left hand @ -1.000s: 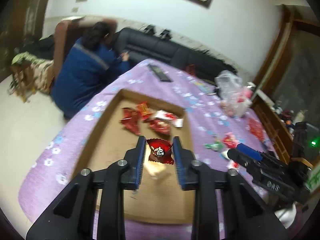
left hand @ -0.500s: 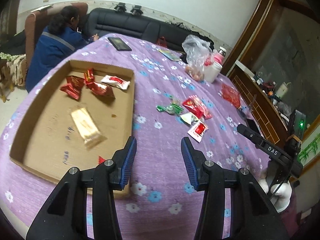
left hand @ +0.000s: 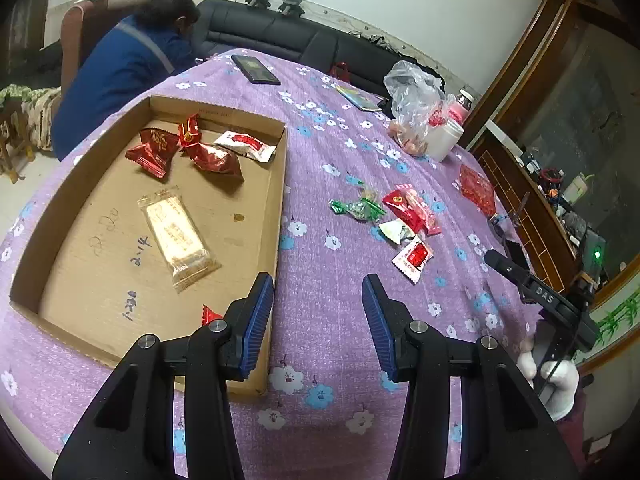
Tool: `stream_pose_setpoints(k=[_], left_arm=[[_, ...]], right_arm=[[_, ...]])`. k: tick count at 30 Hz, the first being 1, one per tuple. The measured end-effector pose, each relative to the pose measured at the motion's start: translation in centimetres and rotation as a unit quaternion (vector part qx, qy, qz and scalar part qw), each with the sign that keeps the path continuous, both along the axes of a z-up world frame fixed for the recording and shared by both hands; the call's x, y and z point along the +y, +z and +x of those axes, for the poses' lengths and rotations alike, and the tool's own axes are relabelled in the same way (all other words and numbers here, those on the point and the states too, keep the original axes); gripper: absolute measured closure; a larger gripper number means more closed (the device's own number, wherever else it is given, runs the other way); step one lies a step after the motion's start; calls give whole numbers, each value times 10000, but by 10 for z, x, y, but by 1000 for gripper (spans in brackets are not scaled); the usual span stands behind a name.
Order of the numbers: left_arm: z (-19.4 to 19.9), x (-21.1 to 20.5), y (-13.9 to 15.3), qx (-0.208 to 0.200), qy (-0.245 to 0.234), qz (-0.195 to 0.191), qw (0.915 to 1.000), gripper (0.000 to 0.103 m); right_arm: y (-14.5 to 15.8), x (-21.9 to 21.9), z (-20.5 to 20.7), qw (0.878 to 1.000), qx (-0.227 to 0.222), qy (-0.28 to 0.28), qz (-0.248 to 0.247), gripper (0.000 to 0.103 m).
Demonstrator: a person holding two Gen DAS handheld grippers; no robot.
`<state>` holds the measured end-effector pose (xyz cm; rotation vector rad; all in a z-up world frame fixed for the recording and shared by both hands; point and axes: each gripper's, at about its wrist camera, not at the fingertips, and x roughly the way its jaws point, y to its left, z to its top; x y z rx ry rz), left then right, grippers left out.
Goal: Organize snacks
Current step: 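Move the right tool to the white red-printed packet while the left tool approaches a white wrapped packet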
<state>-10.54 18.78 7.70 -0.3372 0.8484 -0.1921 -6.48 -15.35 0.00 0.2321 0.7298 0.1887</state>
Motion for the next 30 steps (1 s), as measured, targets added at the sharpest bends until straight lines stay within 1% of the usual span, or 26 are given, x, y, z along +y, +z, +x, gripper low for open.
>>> stream_pose_setpoints(k=[4, 9, 12, 16, 21, 25, 27, 30], left_arm=[[3, -6, -3, 45, -90, 10, 9999, 57], [10, -14, -9, 216, -183, 65, 9996, 57], [12, -15, -9, 257, -184, 32, 9995, 57], [15, -16, -7, 242, -211, 82, 9994, 57], [27, -27, -13, 327, -304, 165, 9989, 57], [34, -45, -23, 459, -502, 179, 9975, 57], [35, -52, -25, 490, -596, 205, 9968, 57], [35, -55, -25, 481, -619, 238, 9966, 57]], right_arm=[[-3, 0, 14, 9999, 74, -74, 9, 31], [8, 0, 40, 9997, -28, -180, 169, 31], [11, 1, 60, 9996, -51, -160, 245, 31], [-1, 1, 73, 9996, 15, -120, 254, 31], [-25, -4, 85, 9988, 360, -67, 323, 31], [-28, 8, 90, 9989, 388, 183, 191, 31], [-27, 20, 87, 9982, 368, 442, 147, 31], [-28, 42, 78, 9960, 440, 782, -50, 31]])
